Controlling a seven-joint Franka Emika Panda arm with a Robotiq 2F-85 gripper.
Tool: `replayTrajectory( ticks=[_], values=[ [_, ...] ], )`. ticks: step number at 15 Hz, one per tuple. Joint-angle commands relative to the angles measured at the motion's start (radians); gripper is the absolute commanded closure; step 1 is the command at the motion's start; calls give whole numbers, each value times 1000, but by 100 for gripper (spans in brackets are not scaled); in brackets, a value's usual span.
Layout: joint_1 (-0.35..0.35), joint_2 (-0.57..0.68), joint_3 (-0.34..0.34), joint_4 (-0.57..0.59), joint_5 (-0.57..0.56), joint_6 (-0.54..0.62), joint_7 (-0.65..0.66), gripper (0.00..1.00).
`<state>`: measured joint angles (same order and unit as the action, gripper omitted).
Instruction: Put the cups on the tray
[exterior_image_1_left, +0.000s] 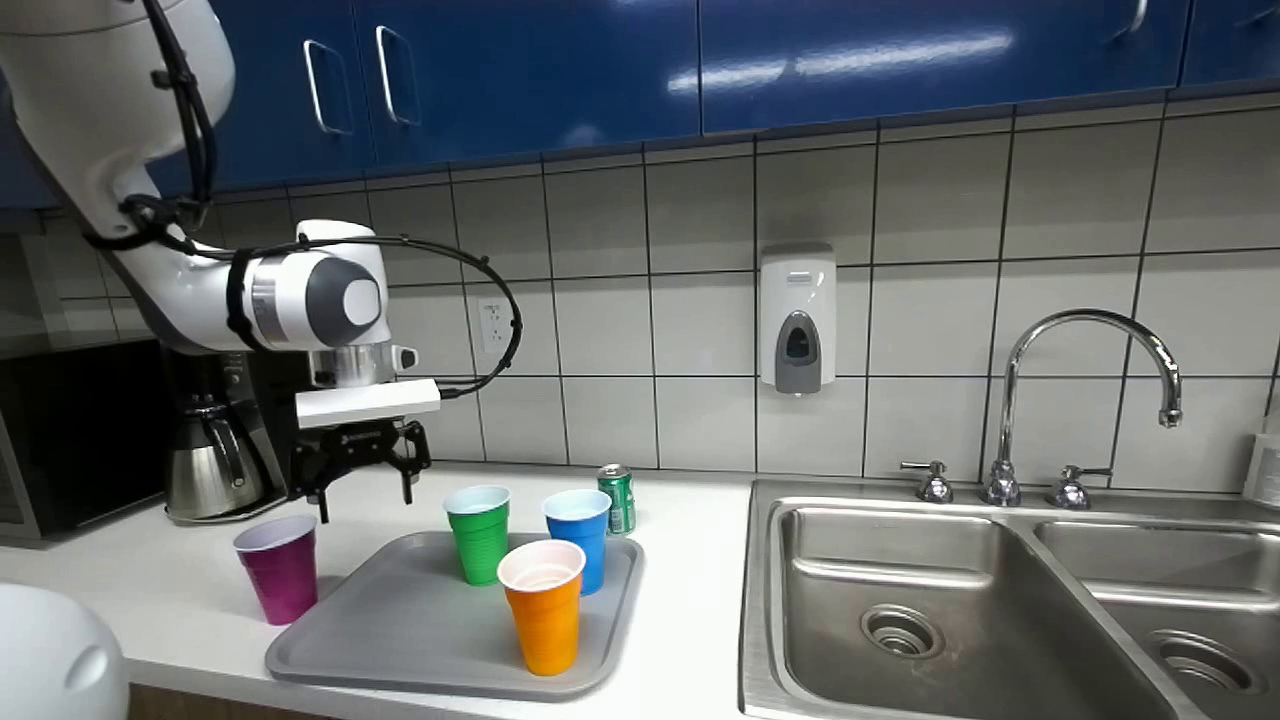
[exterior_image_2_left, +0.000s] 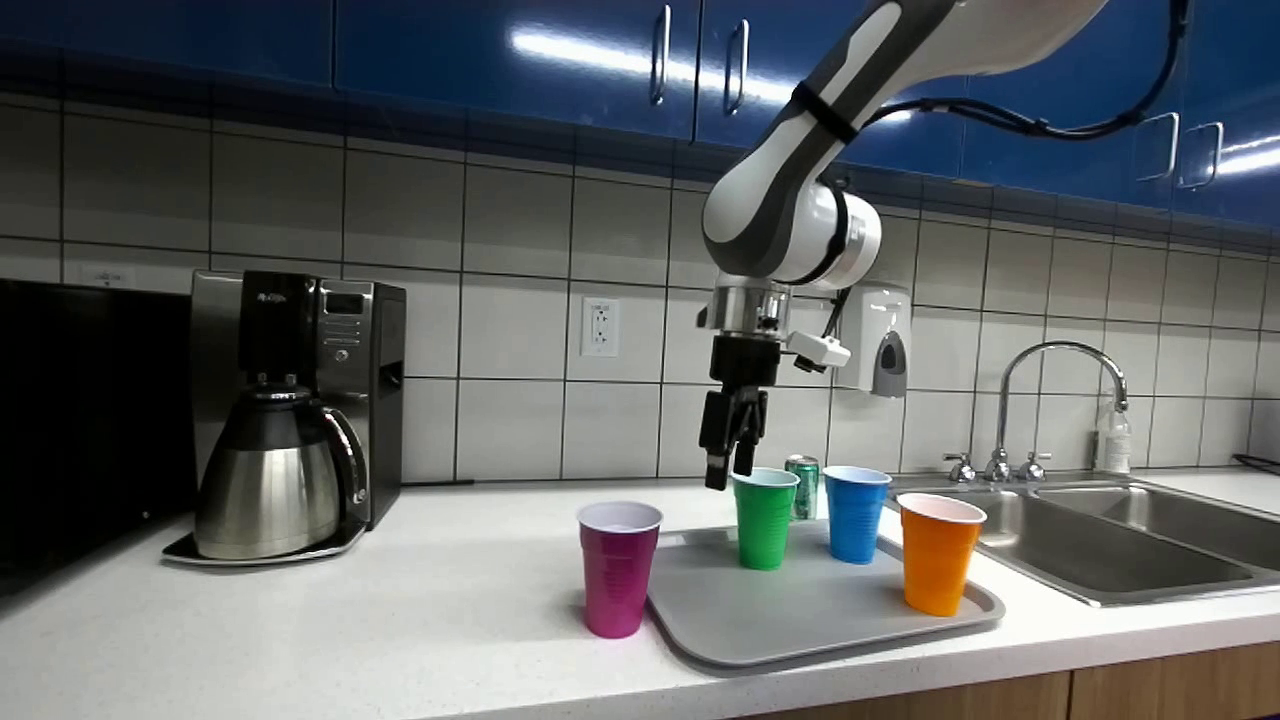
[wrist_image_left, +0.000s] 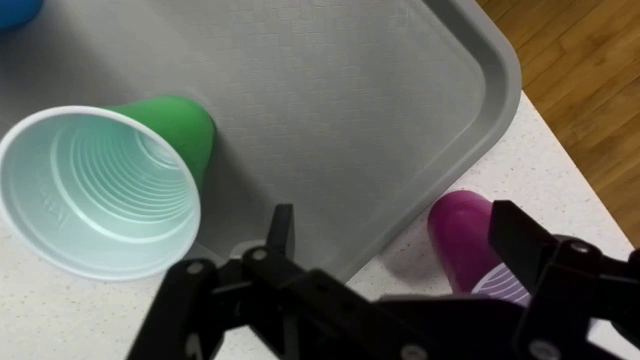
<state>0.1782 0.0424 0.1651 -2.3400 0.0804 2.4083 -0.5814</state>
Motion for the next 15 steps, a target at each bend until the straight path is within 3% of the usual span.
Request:
replayTrajectory(
  ticks=[1, 11, 15],
  values=[
    [-5, 1, 15, 20, 43, -46, -37, 0],
    [18, 10, 28, 29, -48, -41, 178, 0],
    [22, 14, 34, 33, -56, -35, 189, 0]
  ],
)
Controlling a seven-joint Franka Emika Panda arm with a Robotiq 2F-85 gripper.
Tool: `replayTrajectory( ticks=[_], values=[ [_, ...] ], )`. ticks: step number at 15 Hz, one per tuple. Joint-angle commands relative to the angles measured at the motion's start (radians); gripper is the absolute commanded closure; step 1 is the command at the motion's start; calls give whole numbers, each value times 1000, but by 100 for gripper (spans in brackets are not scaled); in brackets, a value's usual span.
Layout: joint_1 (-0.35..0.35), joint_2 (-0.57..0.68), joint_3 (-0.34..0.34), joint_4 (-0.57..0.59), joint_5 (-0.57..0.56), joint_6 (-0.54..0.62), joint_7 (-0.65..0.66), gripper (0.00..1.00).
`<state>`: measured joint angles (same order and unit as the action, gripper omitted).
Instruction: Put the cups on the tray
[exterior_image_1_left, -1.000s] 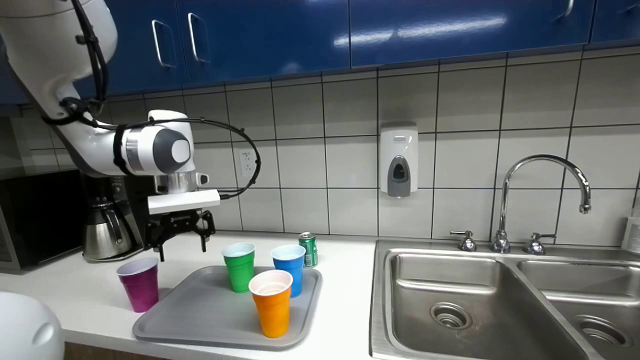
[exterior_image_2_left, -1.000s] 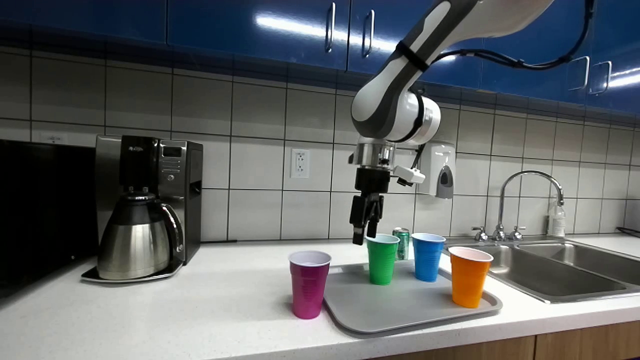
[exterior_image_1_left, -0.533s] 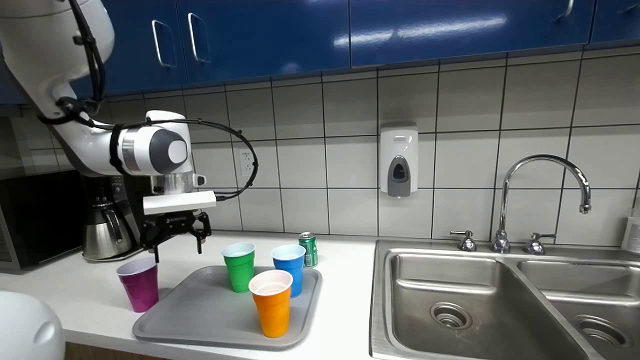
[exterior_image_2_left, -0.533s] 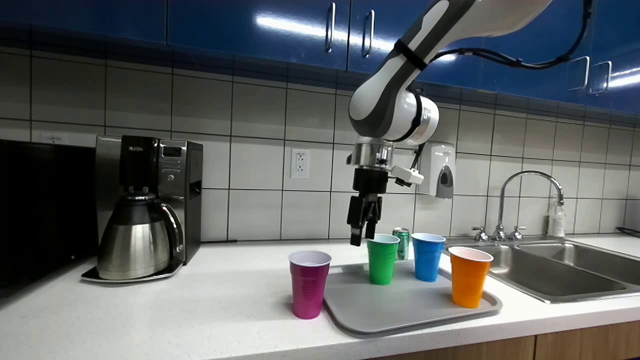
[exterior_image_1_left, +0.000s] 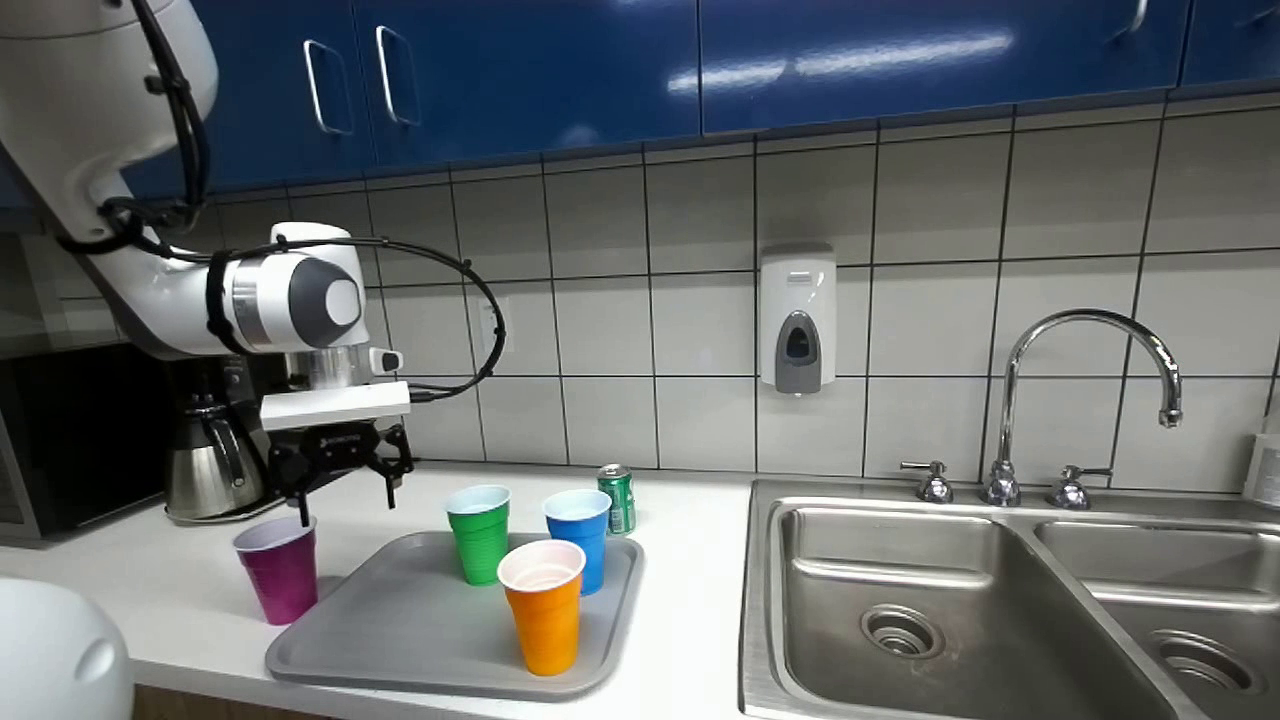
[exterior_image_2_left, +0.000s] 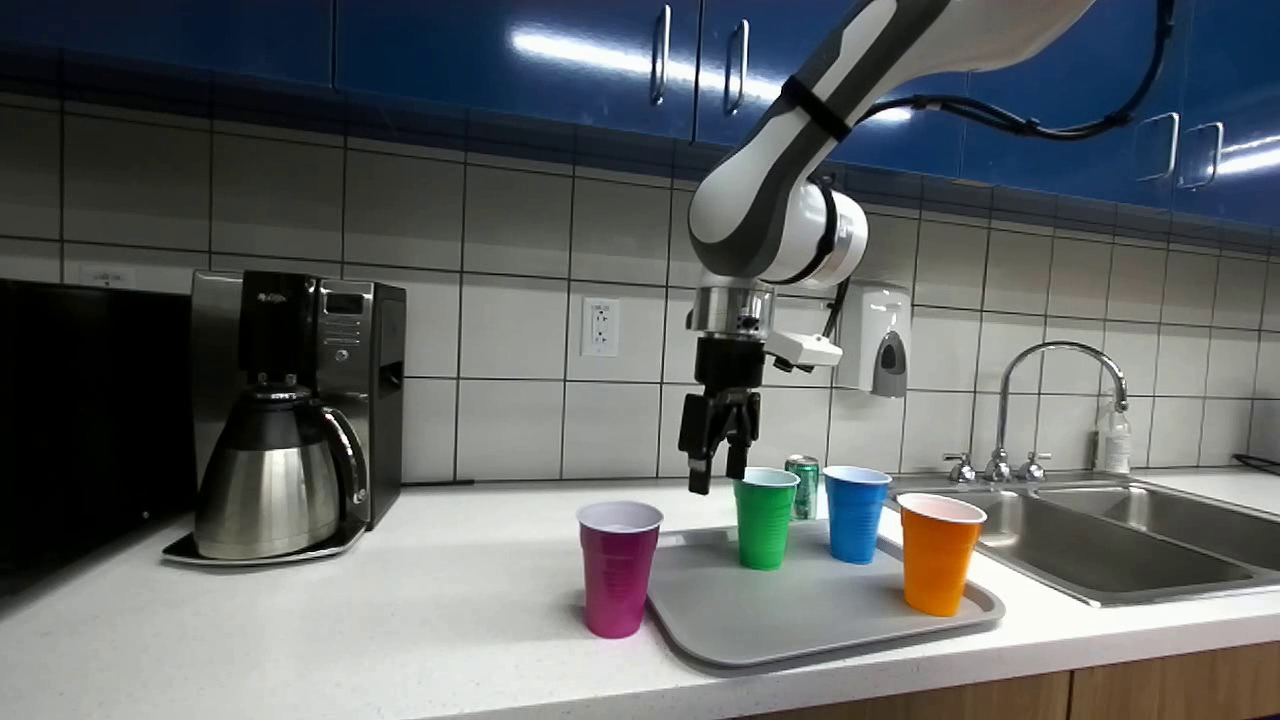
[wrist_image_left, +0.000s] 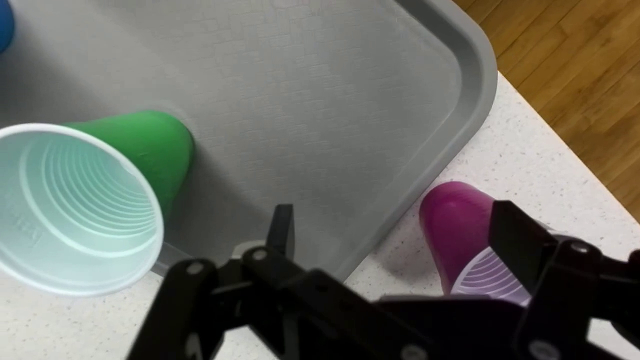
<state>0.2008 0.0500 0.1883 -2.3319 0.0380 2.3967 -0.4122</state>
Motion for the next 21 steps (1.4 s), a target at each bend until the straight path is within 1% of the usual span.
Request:
replayTrajectory(
  ticks=[1, 9, 12, 21],
  values=[
    [-5, 2, 8, 3, -2, -2, 4, 0],
    [-5, 7, 8, 4, -2, -1, 4, 0],
    [0, 5, 10, 3, -10, 13, 60, 0],
    [17, 28, 26, 30, -7, 8, 158, 0]
  ],
)
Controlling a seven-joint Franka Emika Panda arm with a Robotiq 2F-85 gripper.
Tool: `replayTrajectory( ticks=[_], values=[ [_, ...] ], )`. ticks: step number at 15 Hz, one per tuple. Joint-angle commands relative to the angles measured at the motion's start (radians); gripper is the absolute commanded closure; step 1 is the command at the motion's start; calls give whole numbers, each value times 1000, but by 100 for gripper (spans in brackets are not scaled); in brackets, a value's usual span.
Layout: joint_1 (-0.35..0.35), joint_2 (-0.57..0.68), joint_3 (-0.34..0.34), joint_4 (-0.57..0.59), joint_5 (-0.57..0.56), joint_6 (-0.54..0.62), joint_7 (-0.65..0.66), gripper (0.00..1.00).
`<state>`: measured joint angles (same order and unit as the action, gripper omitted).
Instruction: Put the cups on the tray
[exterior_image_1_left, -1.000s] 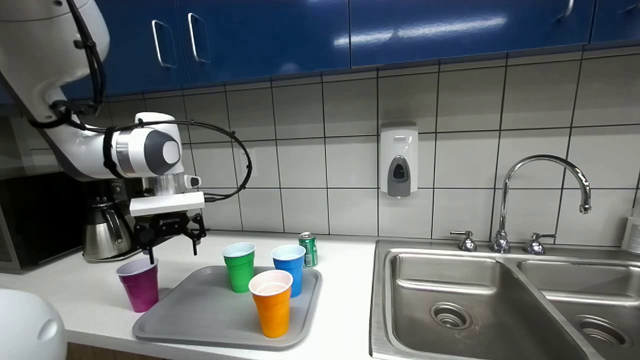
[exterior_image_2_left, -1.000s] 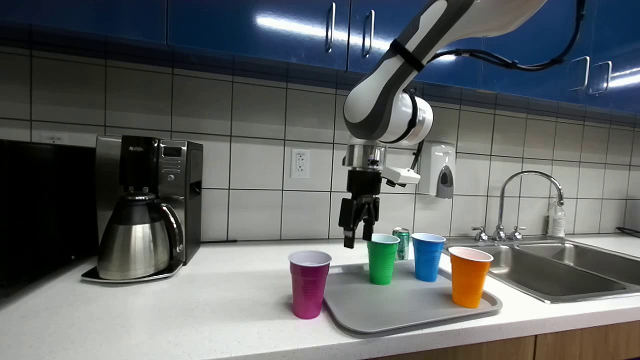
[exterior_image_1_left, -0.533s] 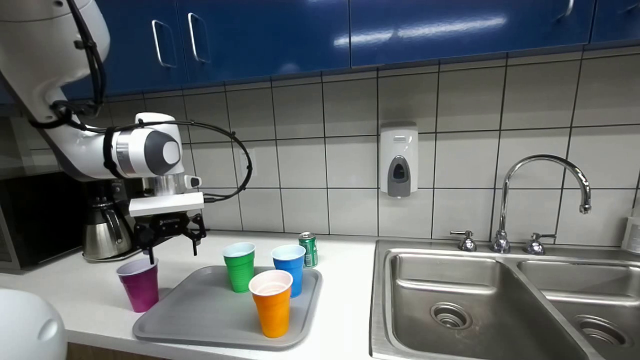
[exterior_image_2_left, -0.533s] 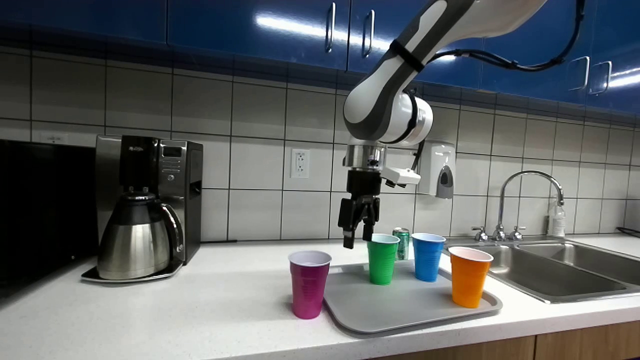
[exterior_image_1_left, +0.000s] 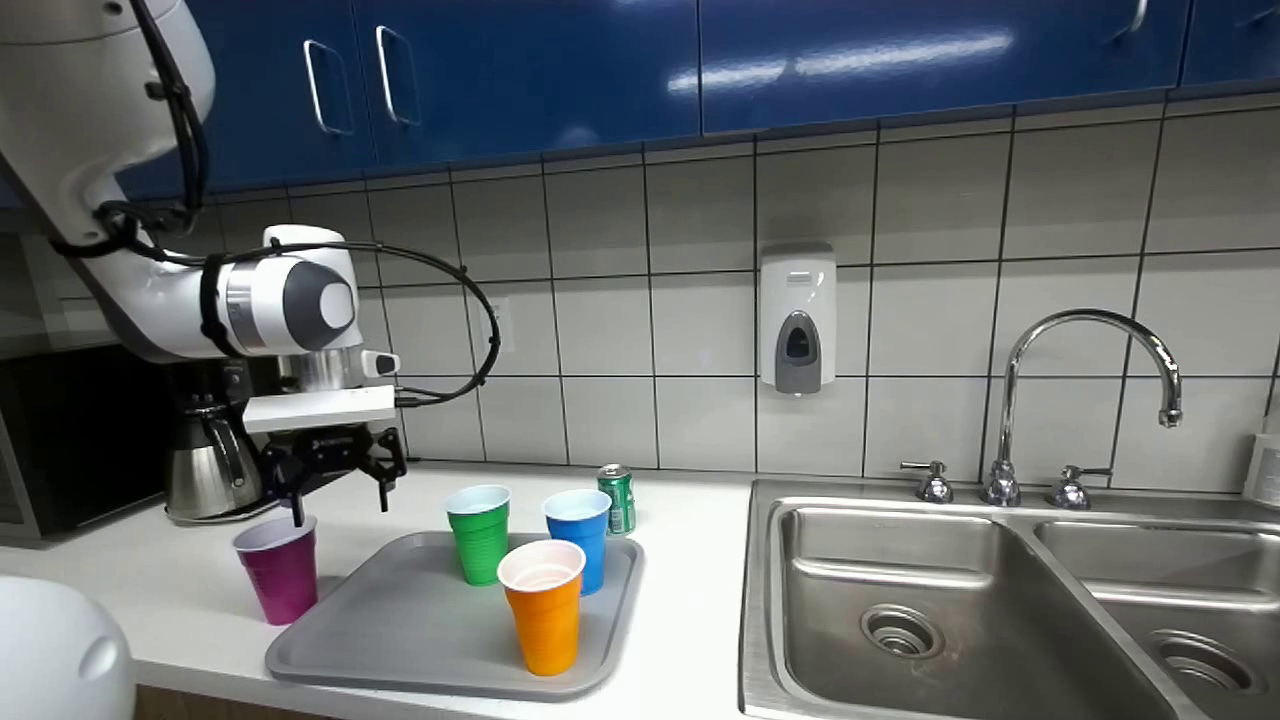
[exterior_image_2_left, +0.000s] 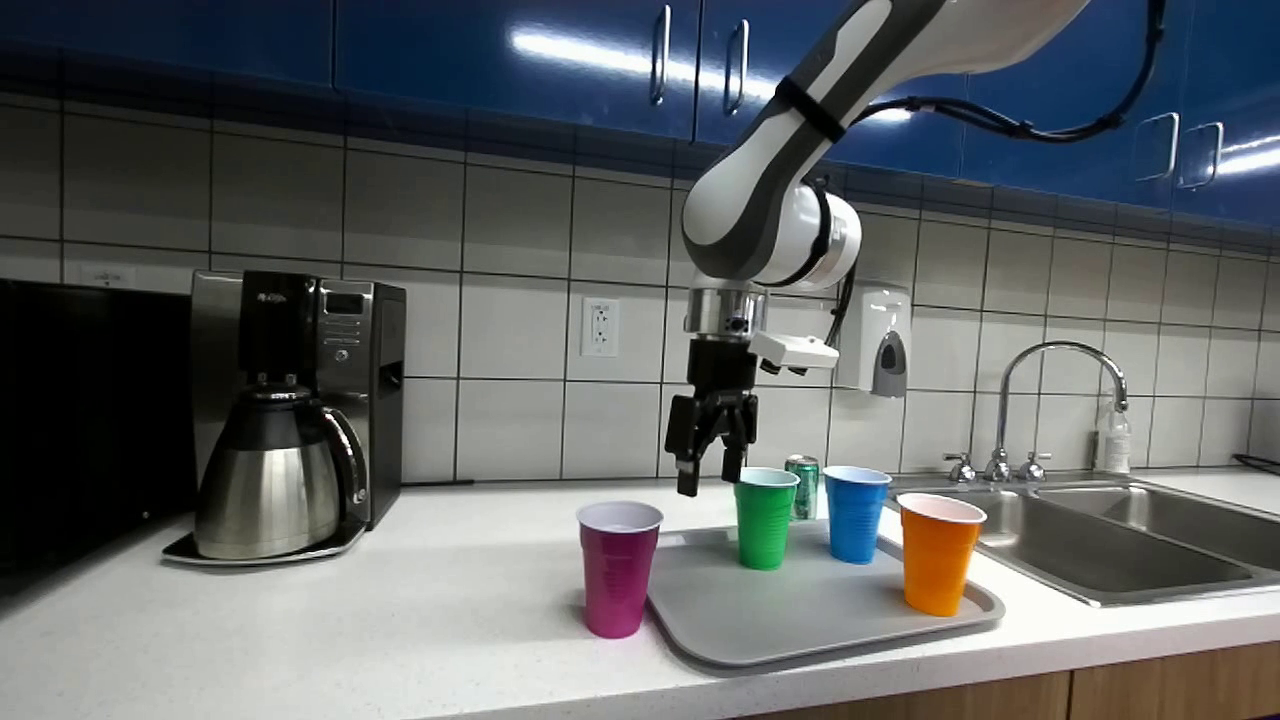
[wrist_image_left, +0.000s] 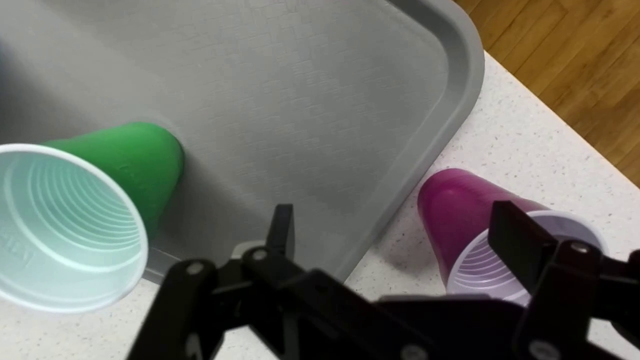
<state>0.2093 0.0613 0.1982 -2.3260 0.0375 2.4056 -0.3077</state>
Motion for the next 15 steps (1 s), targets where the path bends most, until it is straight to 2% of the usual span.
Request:
replayTrajectory(
  ticks=[1, 15],
  values=[
    [13, 23, 20, 28, -8, 2, 66, 0],
    [51, 139, 37, 124, -52, 42, 182, 0]
  ],
)
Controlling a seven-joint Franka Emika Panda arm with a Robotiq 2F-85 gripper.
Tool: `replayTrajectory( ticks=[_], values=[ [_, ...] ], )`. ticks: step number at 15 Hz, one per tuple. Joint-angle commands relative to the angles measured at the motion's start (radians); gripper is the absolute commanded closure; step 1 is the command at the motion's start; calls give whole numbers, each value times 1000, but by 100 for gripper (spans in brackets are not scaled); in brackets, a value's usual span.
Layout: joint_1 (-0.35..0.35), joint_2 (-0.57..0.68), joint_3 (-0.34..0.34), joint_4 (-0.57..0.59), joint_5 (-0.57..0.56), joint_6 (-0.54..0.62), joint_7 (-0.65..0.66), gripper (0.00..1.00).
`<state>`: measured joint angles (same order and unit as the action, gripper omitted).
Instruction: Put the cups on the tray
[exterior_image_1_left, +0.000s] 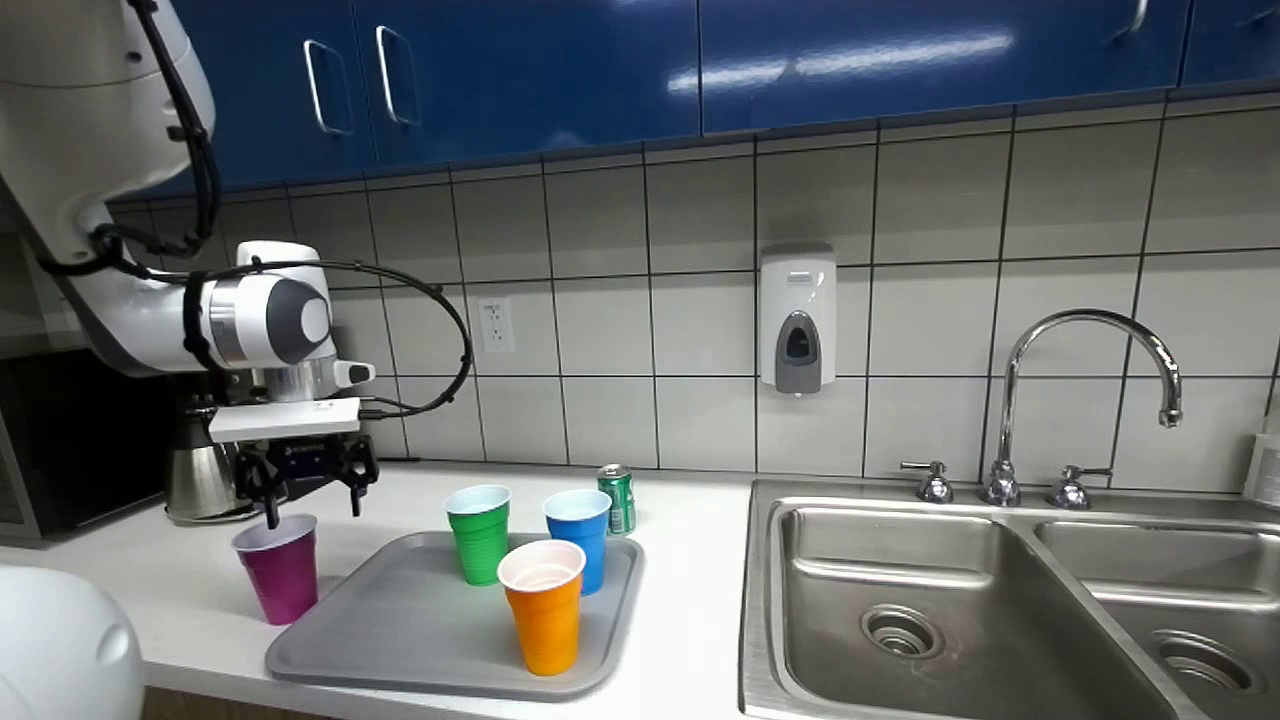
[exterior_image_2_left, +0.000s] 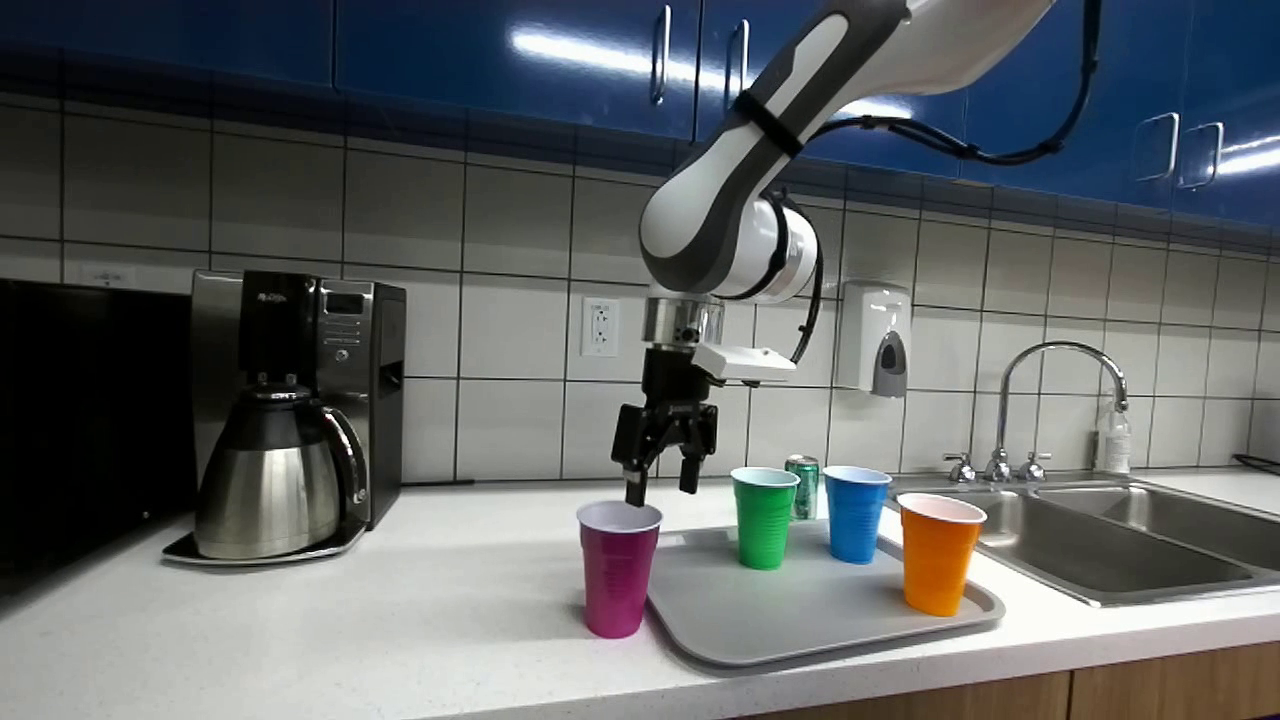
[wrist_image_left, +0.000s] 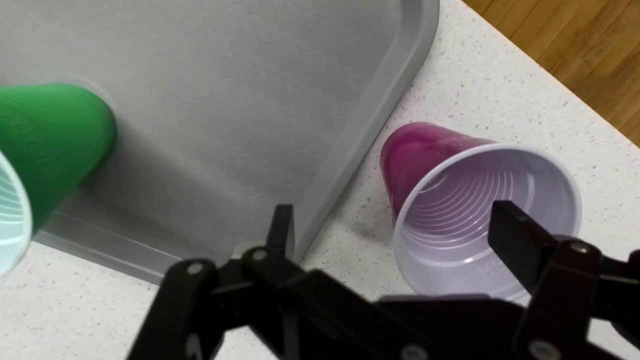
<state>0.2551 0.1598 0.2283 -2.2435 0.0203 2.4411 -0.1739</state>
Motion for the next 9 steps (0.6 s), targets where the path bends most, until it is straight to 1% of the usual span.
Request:
replayTrajectory(
  ticks=[1, 4, 8, 9],
  values=[
    [8, 51, 6, 48, -42, 7, 53, 0],
    [16, 86, 5, 72, -64, 5, 62, 0],
    [24, 119, 9, 95, -61, -1, 57, 0],
    [26, 123, 9, 96, -60, 1, 57, 25]
  ],
)
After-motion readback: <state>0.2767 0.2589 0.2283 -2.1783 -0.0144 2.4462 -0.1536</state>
